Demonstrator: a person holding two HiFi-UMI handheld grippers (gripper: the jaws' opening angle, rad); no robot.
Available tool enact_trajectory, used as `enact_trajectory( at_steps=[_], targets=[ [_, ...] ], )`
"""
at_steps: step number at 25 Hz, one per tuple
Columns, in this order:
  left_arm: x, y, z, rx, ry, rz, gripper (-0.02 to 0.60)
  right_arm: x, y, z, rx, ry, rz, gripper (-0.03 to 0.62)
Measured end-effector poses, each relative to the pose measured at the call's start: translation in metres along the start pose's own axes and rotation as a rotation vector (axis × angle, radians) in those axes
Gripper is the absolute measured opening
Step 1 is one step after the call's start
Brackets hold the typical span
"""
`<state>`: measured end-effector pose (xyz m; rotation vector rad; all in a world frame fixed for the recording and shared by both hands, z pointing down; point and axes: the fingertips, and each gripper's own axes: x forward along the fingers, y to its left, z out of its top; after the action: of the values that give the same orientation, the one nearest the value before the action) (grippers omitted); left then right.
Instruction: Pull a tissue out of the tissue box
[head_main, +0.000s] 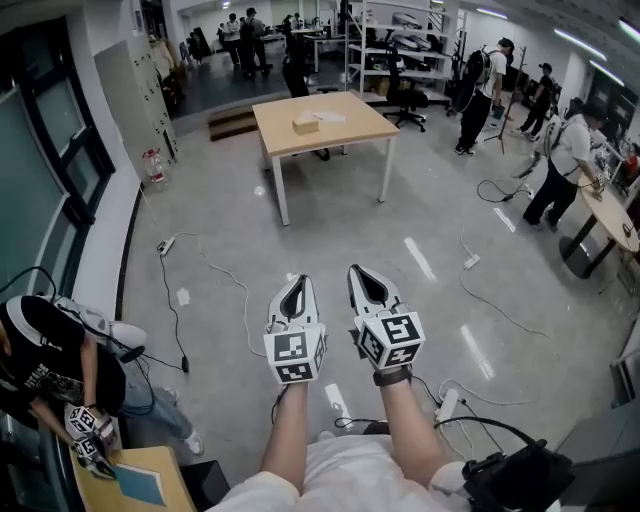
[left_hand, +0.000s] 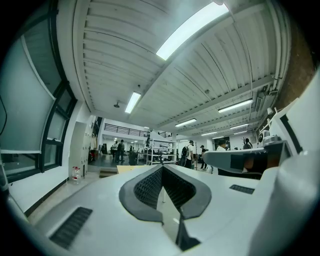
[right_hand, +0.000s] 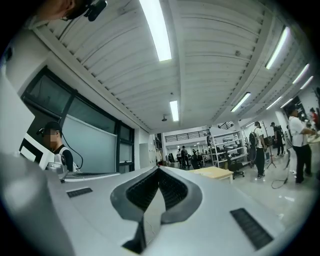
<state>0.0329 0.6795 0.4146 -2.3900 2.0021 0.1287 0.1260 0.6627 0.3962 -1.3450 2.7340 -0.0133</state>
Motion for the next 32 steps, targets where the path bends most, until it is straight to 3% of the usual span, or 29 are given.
enact_trajectory(
  at_steps=[7, 12, 24, 32],
  targets=[
    [0.0, 0.02, -0.012, -0.066, 0.006, -0.004, -0.008, 0.008, 0.018, -0.009, -0.019, 0.042, 0.005, 0.002],
    [0.021, 0.028, -0.021, -0.058, 0.036, 0.0, -0.008, 0.032, 0.005, -0.022, -0.044, 0.079, -0.006, 0.002],
    [0.155, -0.004, -0.012, 0.002, 0.021, 0.016, -0.008, 0.115, -0.111, -0.005, 0.013, 0.052, 0.028, 0.002],
    [0.233, -0.033, -0.018, -0.018, 0.016, 0.017, -0.008, 0.142, -0.193, -0.005, 0.011, 0.053, 0.021, 0.002]
  ],
)
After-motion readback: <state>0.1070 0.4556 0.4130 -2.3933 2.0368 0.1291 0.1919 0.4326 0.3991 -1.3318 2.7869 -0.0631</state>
